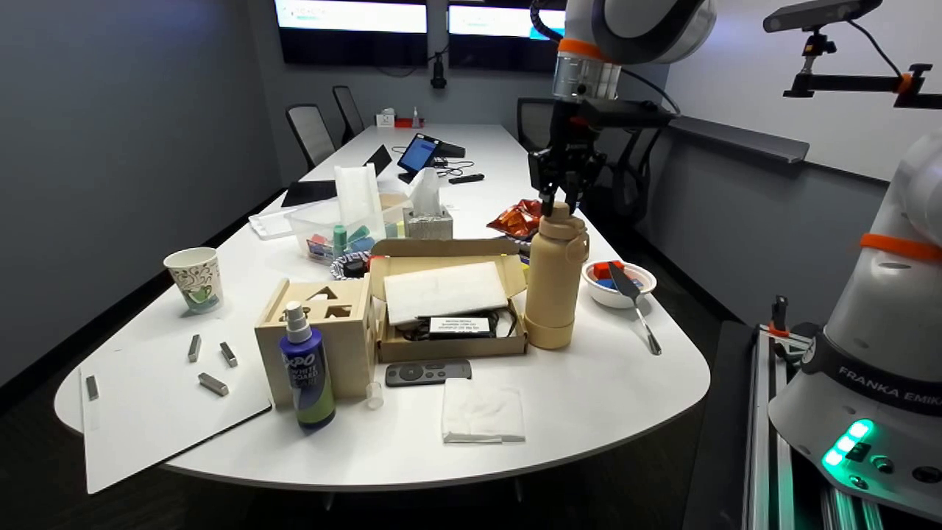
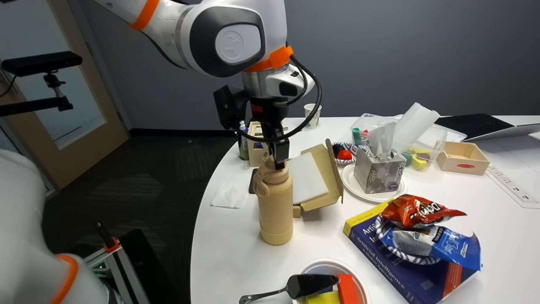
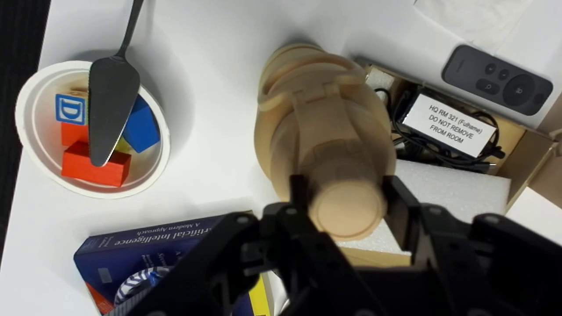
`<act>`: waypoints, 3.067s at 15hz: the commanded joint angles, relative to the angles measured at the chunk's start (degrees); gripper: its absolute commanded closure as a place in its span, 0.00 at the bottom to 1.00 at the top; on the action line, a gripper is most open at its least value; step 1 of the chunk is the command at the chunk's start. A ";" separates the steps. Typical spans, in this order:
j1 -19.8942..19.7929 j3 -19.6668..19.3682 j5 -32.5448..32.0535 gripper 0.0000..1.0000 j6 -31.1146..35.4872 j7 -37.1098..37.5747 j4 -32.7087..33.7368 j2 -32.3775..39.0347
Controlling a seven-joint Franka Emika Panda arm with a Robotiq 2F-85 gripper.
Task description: Rotate the lid on the beige bottle.
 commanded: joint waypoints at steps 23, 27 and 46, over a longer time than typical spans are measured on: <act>2.89 -2.87 -0.74 0.79 -1.72 -13.74 0.68 -0.23; 3.63 -3.75 -0.39 0.79 -2.10 -17.12 0.87 0.38; 6.60 -6.39 -1.13 0.79 -6.79 -34.99 2.15 1.89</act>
